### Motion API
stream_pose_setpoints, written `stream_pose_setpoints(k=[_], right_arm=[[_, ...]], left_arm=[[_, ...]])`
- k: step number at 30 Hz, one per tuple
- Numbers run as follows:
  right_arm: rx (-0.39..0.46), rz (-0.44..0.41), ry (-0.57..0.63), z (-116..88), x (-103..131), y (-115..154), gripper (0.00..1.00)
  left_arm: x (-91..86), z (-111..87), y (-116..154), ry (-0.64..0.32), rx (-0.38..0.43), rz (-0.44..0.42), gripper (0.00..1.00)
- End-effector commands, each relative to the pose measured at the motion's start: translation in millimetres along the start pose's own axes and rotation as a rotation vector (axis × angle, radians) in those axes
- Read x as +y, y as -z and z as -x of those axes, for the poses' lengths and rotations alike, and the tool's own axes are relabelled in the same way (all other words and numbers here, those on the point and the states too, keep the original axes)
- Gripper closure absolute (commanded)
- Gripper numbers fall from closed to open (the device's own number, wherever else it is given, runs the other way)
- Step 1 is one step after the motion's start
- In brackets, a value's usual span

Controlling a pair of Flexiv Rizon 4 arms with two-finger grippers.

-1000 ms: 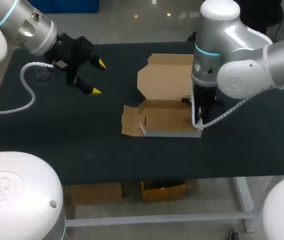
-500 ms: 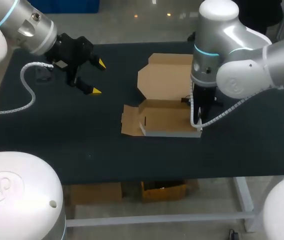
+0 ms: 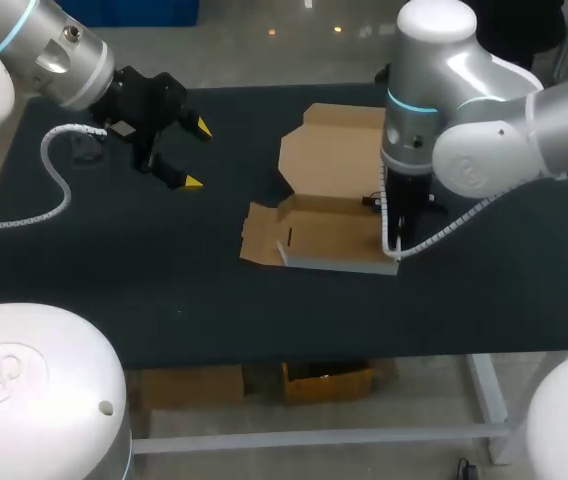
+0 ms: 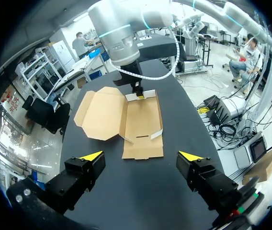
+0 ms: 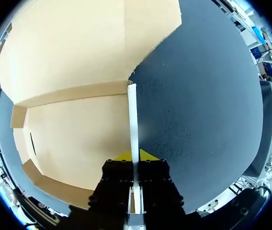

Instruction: Assemble the packaging by folding the flat box into shape, placing the metal phone stand inside, and closing the box properly

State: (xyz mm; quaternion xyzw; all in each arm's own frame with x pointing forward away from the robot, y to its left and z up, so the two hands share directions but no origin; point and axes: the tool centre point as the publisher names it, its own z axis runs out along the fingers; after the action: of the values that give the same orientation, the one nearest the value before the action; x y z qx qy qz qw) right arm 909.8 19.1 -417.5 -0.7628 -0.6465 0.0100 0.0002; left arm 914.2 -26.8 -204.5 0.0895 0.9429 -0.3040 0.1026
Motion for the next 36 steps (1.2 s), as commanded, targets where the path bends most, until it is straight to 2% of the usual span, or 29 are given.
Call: stream_pose_setpoints(k=[1,10,16,24,36], right_arm=[[0.032,0.016,0.046,1.2,-0.9,2.5,1.0],[0.076,-0.018,0.17,1.6,0.3,6.9,1.0],[0.054,-0.067,0.207,2.8,-2.9,5.7,1.0],[-0.059,-0.093,0.188,0.5,-6.2,6.9,1.0],[-0.203,-0.073,0.119,-3.4,-6.8,2.3,1.0]], left_arm=[[-0.5,-0.5,0.9,0.0,0.0,0.003,0.0],[-0.5,-0.5,0.9,0.0,0.0,0.003,0.0],[-0.5,-0.5,0.9,0.0,0.0,0.003,0.0],[-0.5,-0.5,0.9,0.0,0.0,0.003,0.0],[-0.5,-0.5,0.9,0.0,0.0,0.003,0.0]])
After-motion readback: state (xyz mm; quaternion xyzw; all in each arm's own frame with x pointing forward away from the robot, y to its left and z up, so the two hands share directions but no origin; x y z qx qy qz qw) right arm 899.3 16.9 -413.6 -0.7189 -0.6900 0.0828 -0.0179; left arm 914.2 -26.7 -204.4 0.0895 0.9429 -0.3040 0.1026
